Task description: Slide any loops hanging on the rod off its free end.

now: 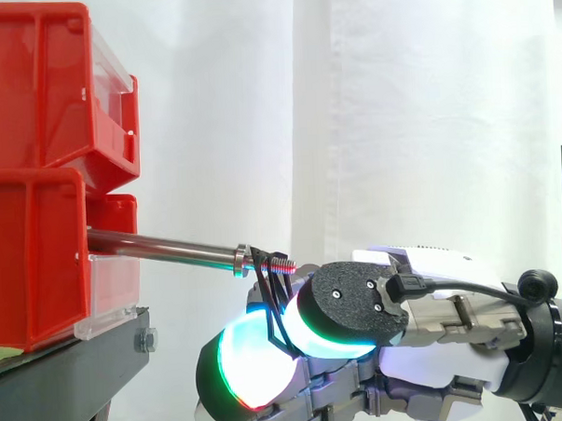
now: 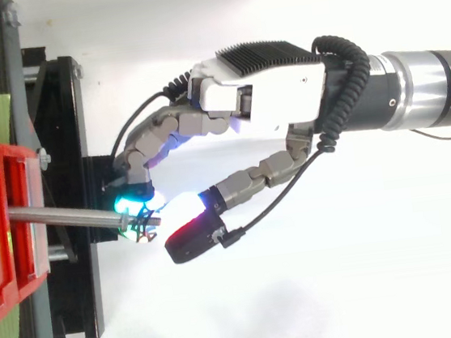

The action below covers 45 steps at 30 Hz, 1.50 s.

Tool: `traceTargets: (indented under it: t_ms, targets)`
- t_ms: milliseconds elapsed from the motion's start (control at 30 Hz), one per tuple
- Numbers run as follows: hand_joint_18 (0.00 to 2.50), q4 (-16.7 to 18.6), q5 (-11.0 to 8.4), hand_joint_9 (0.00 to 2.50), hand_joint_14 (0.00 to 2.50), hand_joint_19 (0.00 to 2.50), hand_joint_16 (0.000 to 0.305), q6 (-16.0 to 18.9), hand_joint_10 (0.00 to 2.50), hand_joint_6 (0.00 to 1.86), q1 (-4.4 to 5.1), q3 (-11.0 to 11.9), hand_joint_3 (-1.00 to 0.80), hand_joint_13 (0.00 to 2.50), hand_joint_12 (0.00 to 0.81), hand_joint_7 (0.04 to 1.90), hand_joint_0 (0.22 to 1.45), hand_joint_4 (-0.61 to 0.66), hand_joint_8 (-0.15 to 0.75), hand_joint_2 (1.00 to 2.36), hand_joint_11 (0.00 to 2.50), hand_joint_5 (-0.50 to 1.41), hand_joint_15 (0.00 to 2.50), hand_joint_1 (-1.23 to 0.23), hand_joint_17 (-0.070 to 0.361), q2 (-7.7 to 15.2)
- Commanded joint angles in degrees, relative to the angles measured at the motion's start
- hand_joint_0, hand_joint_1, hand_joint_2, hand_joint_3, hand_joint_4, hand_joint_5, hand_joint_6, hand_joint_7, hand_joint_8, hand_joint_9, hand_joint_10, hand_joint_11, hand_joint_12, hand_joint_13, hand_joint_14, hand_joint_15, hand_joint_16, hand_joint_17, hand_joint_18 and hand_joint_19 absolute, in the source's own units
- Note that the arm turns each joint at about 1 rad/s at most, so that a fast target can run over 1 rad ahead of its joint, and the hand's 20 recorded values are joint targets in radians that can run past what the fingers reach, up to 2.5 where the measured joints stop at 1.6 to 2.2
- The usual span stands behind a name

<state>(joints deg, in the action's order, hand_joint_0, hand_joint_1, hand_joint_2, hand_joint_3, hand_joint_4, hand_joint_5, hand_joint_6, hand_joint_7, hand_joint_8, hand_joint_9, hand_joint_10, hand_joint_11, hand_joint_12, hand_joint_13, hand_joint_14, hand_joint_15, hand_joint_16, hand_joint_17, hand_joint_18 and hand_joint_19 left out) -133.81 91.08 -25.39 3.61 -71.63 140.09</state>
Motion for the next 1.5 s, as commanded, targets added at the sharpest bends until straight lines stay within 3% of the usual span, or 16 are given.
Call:
traceTargets:
  t_ms: [0, 167, 200, 267, 500, 633, 700, 733, 800, 867, 933, 1000, 1200, 1267, 1467]
  targets:
    - [0.67, -1.81, 1.64, 0.77, 0.0, 0.1, 0.052, -0.27, 0.0, 0.94, -0.1, 0.0, 0.01, 0.68, 0.389, 0.94, 0.62, -0.03, 0.351, 1.05, 0.05, -0.14, 0.03, -0.75, 0.117, -0.44]
    - [0.67, -4.01, 2.08, 0.77, 0.0, 0.1, 0.052, -0.62, 0.0, 0.93, -0.18, -1.14, 0.01, 0.68, 0.39, 0.94, 0.62, -0.03, 0.352, 1.04, 0.05, -0.13, 0.03, -0.75, 0.117, -1.31]
    - [0.67, -3.83, 1.99, 0.77, 0.0, 0.09, 0.052, -0.62, 0.0, 0.93, 0.08, -3.25, 0.01, 0.68, 0.39, 0.95, 0.62, -0.03, 0.353, 1.04, 0.04, -0.14, 0.03, -0.75, 0.117, -2.28]
    - [0.66, -3.39, 1.64, 0.77, 0.0, 0.1, 0.052, -0.71, 0.0, 0.93, 0.25, -4.66, 0.01, 0.68, 0.391, 0.95, 0.62, -0.02, 0.354, 1.05, 0.05, -0.13, 0.03, -0.75, 0.117, -3.07]
    - [0.67, -1.72, -3.28, 0.78, 0.0, 0.11, 0.053, -0.71, 0.0, 0.93, 0.87, -10.99, -0.02, 0.68, 0.393, 0.94, 0.6, 0.01, 0.359, 1.08, 0.05, -0.13, 0.03, -0.75, 0.119, -8.61]
    - [0.65, -2.42, -4.42, 0.77, 0.0, 0.11, 0.052, -0.53, 0.0, 0.93, 1.13, -13.01, -0.06, 0.67, 0.388, 0.95, 0.61, 0.06, 0.353, 1.0, 0.05, -0.14, 0.04, -0.74, 0.117, -11.6]
    - [0.65, -3.13, -4.6, 0.77, 0.0, 0.12, 0.051, -0.36, 0.0, 0.92, 1.22, -13.1, -0.08, 0.67, 0.386, 0.95, 0.61, 0.08, 0.349, 1.0, 0.05, -0.14, 0.03, -0.73, 0.115, -11.95]
    - [0.64, -5.5, -5.13, 0.77, 0.0, 0.12, 0.051, 0.96, 0.0, 0.92, 1.22, -13.01, -0.1, 0.66, 0.384, 0.95, 0.61, 0.09, 0.347, 1.01, 0.06, -0.14, 0.04, -0.73, 0.114, -12.56]
    - [0.62, -6.55, -5.74, 0.77, 0.0, 0.13, 0.049, 2.1, 0.0, 0.92, 1.31, -13.01, -0.15, 0.66, 0.377, 0.95, 0.6, 0.1, 0.34, 1.01, 0.05, -0.14, 0.05, -0.71, 0.11, -12.83]
    - [0.6, -8.93, -8.47, 0.76, 0.0, 0.14, 0.046, 7.11, 0.0, 0.92, 1.57, -13.01, -0.21, 0.64, 0.366, 0.97, 0.6, 0.11, 0.328, 1.01, 0.06, -0.14, 0.05, -0.7, 0.104, -13.09]
    - [0.56, -9.37, -8.99, 0.73, 0.0, 0.17, 0.041, 8.34, 0.0, 0.91, 1.57, -13.01, -0.29, 0.62, 0.338, 0.98, 0.61, 0.1, 0.305, 1.01, 0.07, -0.15, 0.06, -0.67, 0.092, -13.09]
    - [0.56, -11.56, -11.63, 0.73, 0.0, 0.17, 0.041, 15.9, 0.0, 0.9, 1.92, -13.01, -0.32, 0.62, 0.338, 0.97, 0.61, 0.1, 0.305, 1.01, 0.07, -0.16, 0.06, -0.65, 0.092, -13.09]
    - [0.59, -13.67, -15.06, 0.72, 0.0, 0.14, 0.04, 25.57, 0.0, 0.91, 2.36, -12.13, -0.33, 0.63, 0.336, 0.93, 0.64, 0.11, 0.302, 1.01, 0.07, -0.17, 0.05, -0.67, 0.091, -13.09]
    - [0.6, -15.87, -16.29, 0.71, 0.0, 0.13, 0.04, 28.21, 0.0, 0.92, 2.45, -11.16, -0.33, 0.63, 0.335, 0.92, 0.65, 0.08, 0.3, 1.01, 0.08, -0.17, 0.05, -0.71, 0.09, -13.09]
    - [0.61, -20.71, -16.55, 0.69, 0.0, 0.13, 0.04, 29.96, 0.0, 0.93, 2.89, -9.49, -0.34, 0.64, 0.335, 0.9, 0.68, 0.04, 0.294, 1.01, 0.09, -0.18, 0.04, -0.79, 0.09, -13.09]
